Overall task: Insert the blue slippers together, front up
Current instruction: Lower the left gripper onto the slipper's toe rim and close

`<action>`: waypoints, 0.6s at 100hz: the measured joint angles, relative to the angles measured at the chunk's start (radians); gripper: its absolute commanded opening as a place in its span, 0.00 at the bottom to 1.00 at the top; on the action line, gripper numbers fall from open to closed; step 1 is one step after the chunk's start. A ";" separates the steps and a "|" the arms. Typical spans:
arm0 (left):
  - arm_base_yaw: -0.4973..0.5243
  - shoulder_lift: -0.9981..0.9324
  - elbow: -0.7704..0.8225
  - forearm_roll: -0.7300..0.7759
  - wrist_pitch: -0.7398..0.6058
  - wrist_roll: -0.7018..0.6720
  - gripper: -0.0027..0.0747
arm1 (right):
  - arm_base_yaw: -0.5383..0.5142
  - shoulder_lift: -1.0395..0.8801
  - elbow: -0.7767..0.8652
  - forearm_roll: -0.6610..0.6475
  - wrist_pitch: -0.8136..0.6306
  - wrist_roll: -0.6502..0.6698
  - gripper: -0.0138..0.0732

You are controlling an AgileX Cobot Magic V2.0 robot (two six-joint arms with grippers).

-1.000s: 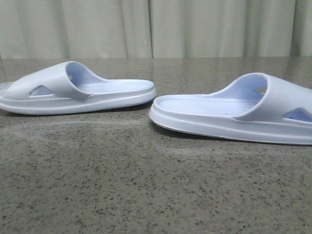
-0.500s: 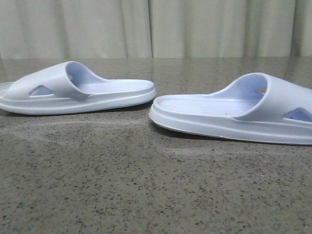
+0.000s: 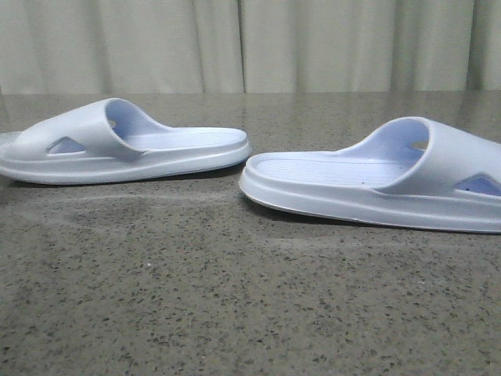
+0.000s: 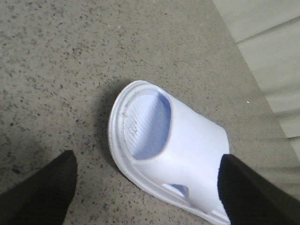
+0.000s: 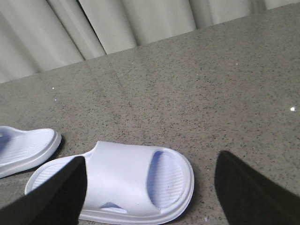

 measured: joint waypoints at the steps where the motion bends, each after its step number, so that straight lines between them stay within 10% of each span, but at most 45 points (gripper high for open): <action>1: 0.000 0.003 0.000 -0.002 -0.002 0.000 0.74 | 0.000 0.000 0.000 0.000 0.000 0.000 0.73; 60: 0.000 0.156 -0.006 -0.061 -0.073 0.000 0.74 | 0.000 0.000 0.000 0.001 0.000 0.002 0.73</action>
